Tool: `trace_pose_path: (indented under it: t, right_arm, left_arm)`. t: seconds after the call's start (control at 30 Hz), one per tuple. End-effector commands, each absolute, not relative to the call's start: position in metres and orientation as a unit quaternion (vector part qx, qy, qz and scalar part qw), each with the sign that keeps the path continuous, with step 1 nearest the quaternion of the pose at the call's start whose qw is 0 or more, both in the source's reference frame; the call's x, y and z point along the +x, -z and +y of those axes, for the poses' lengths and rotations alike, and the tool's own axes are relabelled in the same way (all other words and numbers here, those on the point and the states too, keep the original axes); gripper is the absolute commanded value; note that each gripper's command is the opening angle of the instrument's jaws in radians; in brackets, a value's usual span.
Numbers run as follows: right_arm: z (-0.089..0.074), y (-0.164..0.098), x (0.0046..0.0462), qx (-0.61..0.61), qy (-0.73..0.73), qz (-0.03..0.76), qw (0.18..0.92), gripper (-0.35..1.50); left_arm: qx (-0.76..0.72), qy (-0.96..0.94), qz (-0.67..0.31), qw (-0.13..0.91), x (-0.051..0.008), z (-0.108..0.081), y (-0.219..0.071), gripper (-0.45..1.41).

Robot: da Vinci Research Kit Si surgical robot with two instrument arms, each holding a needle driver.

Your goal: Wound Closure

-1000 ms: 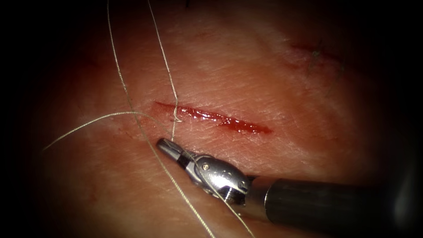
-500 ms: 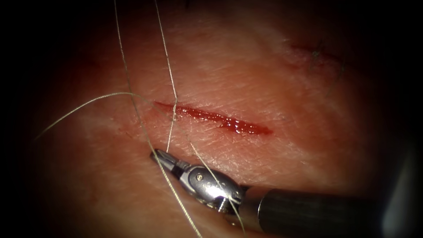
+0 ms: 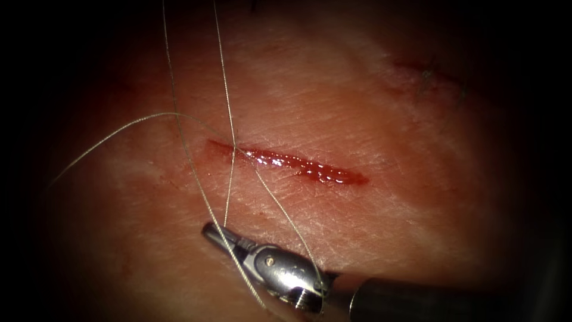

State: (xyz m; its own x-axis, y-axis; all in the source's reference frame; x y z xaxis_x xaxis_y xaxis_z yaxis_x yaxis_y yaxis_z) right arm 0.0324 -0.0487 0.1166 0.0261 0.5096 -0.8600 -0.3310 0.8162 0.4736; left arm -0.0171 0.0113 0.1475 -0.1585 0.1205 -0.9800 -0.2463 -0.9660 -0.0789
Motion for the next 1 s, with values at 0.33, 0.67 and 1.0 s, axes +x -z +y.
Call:
trace_pose_path:
  t: [0.33,0.67,1.0]
  right_arm:
    - [-0.0497,-0.1167,0.0330,0.077,-0.290,0.631,0.715,-0.35]
    - [-0.0502,-0.1170,0.0329,0.081,-0.287,0.630,0.717,-0.35]
    - [-0.0501,-0.1174,0.0332,0.088,-0.293,0.627,0.717,-0.35]
  left_arm:
    - [-0.636,-0.760,0.054,0.121,-0.0178,0.0125,-0.1484,-0.45]
    - [-0.634,-0.761,0.056,0.123,-0.0182,0.0132,-0.1487,-0.45]
    - [-0.637,-0.760,0.059,0.119,-0.0183,0.0112,-0.1489,-0.45]
